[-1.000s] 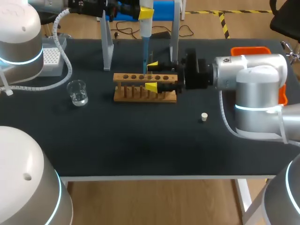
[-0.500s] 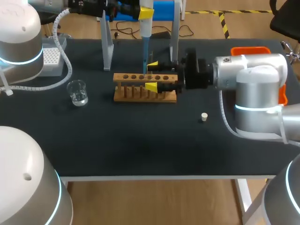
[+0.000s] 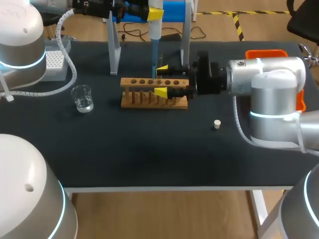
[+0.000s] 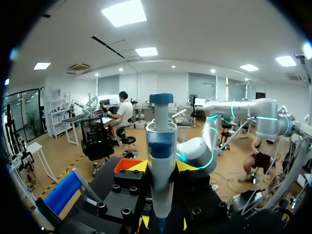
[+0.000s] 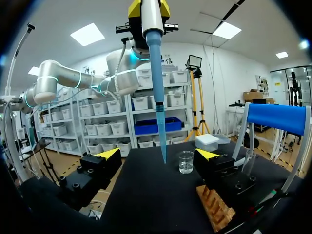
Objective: Invert the test tube, pick up the pipette, mount the tip to pipette, aspirate from beaker and dispense into the tube, eject the tip, return the pipette, and cap with the stopper.
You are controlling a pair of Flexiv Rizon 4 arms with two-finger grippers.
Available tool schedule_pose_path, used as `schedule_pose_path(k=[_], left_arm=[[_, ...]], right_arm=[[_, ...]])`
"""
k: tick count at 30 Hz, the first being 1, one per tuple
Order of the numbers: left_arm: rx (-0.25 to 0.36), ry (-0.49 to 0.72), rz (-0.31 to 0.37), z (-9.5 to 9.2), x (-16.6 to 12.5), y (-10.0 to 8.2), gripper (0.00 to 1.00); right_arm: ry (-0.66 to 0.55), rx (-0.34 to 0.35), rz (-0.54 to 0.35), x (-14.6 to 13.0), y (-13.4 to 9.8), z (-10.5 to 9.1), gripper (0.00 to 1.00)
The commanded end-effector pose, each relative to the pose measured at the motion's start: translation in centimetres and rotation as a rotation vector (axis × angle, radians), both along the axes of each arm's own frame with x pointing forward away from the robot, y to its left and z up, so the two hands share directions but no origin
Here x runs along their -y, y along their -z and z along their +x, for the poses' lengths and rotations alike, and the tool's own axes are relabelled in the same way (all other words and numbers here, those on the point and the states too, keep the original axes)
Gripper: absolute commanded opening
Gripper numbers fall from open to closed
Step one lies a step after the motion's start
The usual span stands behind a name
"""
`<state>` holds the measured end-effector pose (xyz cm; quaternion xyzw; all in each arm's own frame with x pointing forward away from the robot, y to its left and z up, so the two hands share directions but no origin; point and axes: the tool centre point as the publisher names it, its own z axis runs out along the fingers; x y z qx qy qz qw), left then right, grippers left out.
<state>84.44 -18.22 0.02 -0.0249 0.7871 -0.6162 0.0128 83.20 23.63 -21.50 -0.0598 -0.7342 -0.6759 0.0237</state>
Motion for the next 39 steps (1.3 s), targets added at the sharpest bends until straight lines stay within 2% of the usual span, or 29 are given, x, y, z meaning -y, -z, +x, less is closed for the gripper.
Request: schedule_pose_path(k=[1, 10, 18, 23, 30, 39], left_arm=[[0.000, 0.000, 0.000, 0.0, 0.0, 0.0, 0.00], [0.005, -0.009, 0.006, -0.4, -2.9, 0.3, 0.00], [-0.024, -0.048, -0.009, -1.0, -7.5, 1.8, 0.00], [-0.020, -0.068, -0.014, -0.7, -10.4, 2.6, 0.00], [-0.001, -0.089, -0.026, 0.4, -14.5, 3.9, 0.00], [0.006, -0.117, -0.020, 3.3, -18.9, 6.9, 0.00]], right_arm=[[-0.003, -0.001, 0.000, 0.1, 0.0, 0.0, 1.00], [-0.003, -0.001, 0.000, 0.1, 0.0, 0.0, 1.00], [-0.003, -0.001, 0.000, 0.1, 0.0, 0.0, 1.00], [-0.003, -0.001, 0.000, 0.1, 0.0, 0.0, 1.00], [-0.003, -0.001, 0.000, 0.1, 0.0, 0.0, 1.00], [-0.003, -0.001, 0.000, 0.1, 0.0, 0.0, 1.00]])
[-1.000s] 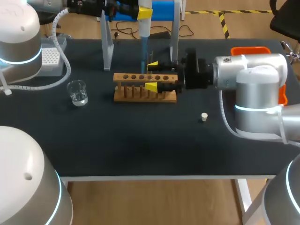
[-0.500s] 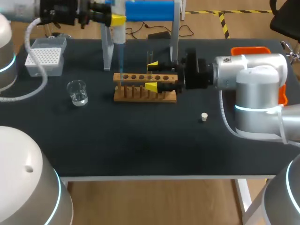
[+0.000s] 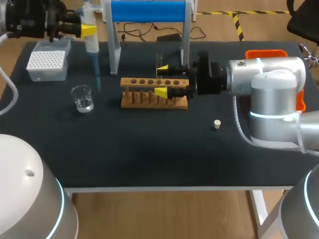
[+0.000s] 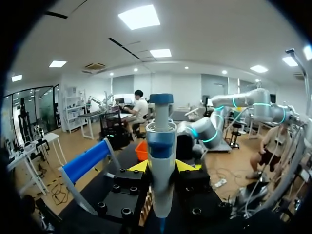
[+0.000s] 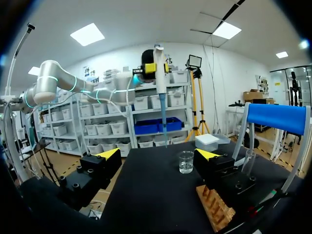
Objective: Invert the test tube, pick up the pipette, mount the tip to pipette, aspirate from beaker and dispense into the tube, eject the tip, return the pipette, and cap with the stopper.
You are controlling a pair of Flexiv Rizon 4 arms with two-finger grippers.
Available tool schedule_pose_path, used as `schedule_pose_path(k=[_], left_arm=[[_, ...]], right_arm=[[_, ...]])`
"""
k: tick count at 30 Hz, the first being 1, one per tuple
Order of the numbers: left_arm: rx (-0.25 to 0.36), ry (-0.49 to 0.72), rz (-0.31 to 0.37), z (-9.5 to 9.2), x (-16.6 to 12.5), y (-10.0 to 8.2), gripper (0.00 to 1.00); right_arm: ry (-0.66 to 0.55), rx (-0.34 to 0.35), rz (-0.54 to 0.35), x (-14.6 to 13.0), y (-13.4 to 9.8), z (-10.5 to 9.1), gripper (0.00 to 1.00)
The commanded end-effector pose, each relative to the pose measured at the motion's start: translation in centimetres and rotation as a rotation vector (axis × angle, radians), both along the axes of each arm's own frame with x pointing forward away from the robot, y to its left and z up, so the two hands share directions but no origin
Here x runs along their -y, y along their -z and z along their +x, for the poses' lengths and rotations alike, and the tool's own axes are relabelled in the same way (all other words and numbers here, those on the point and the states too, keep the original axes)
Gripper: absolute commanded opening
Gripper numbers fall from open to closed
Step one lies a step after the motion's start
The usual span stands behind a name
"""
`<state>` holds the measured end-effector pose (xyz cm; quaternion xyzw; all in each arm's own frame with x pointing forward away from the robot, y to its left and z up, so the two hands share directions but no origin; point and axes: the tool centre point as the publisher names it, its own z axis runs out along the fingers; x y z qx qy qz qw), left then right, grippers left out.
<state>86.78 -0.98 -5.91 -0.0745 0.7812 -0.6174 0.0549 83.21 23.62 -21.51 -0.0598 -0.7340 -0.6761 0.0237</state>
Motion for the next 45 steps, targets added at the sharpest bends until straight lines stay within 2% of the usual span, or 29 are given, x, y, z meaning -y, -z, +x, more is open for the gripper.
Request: schedule_pose_path(k=[1, 10, 28, 45], left_arm=[[0.002, 0.013, -0.011, 1.2, -1.9, 1.2, 0.00], [0.021, -0.001, -0.015, 3.4, -4.1, 3.1, 0.00], [0.012, -0.036, -0.014, 5.6, -6.7, 6.5, 0.00], [0.026, -0.053, -0.029, 7.7, -8.0, 8.2, 0.00]], right_arm=[[-0.003, -0.001, -0.001, 0.1, 0.0, 0.0, 1.00], [-0.003, -0.001, -0.001, 0.1, 0.0, 0.0, 1.00], [-0.003, -0.001, -0.001, 0.1, 0.0, 0.0, 1.00], [-0.003, -0.001, -0.001, 0.1, 0.0, 0.0, 1.00]])
